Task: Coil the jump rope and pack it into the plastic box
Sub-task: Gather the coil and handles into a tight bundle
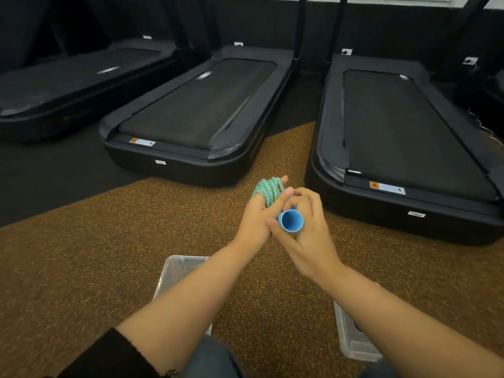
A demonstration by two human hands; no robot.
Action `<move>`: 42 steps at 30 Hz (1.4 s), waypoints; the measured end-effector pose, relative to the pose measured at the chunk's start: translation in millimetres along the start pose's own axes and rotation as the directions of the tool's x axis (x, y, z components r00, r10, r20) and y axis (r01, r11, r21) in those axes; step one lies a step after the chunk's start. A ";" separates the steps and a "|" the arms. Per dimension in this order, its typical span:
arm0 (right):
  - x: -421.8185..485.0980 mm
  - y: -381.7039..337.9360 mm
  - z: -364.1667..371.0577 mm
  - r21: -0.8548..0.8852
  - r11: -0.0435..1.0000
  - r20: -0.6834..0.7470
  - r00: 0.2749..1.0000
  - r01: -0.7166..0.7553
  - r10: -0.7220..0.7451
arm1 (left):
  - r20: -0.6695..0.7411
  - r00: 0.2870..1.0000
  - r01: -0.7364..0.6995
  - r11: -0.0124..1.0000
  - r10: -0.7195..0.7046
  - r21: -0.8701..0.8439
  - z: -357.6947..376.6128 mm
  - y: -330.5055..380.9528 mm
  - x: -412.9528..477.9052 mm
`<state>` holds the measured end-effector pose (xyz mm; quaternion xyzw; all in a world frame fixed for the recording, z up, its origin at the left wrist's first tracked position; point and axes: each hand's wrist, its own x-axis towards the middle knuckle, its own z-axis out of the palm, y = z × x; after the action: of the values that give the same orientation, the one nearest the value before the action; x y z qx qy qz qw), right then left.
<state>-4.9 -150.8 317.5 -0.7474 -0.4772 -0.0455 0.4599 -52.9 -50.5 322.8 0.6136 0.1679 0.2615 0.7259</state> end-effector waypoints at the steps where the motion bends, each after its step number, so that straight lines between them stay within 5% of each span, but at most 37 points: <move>1: -0.5 -2.0 1.2 0.047 0.998 0.026 0.999 -0.029 0.028 | 0.009 1.000 0.008 1.000 -0.008 -0.009 -0.6 -1.6 0.0; 7: -5.1 -4.4 6.2 0.166 0.969 0.003 0.983 -0.181 0.183 | 0.025 0.999 0.028 0.998 -0.026 -0.051 1.4 -5.7 -5.4; 12: -0.8 0.1 3.7 0.090 0.960 -0.064 0.960 -0.265 0.271 | 0.058 0.966 0.259 0.932 -0.252 -0.253 3.4 -13.1 -5.1; 19: 2.7 11.4 0.4 -0.089 0.942 0.195 0.921 -0.325 0.336 | 0.133 0.906 0.421 0.828 -0.402 -0.371 -2.9 -23.8 -13.0; 24: 8.9 19.1 -5.8 0.091 0.879 0.358 0.839 -0.468 0.410 | 0.160 0.913 0.407 0.798 -0.377 -0.445 -4.9 -24.9 -13.8; 31: 5.5 20.2 -5.8 0.243 0.814 0.246 0.846 -0.527 0.474 | 0.037 0.893 0.416 0.788 -0.449 -0.454 3.9 -23.6 -10.9; 35: 2.1 27.3 -4.7 0.377 0.704 0.256 0.798 -0.602 0.545 | -0.188 0.869 0.411 0.879 -0.458 -0.243 6.2 -26.4 -13.7; 38: 4.7 32.5 -10.3 0.500 0.580 0.315 0.759 -0.643 0.570 | -0.373 0.905 0.278 0.949 -0.207 0.148 -0.3 -37.4 -10.3; 40: 6.0 32.2 -13.9 0.595 0.450 0.399 0.731 -0.666 0.554 | -0.338 0.926 0.225 0.965 -0.167 0.138 2.2 -35.9 -9.4; 42: 5.9 31.8 -14.6 0.656 0.324 0.486 0.710 -0.682 0.510 | -0.123 0.946 0.303 0.953 -0.301 -0.003 9.1 -29.8 -10.3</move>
<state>27.7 -161.4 308.5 -0.5775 -0.1745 0.4187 0.6788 -50.9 -67.1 294.6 0.5693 0.3061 0.1828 0.7408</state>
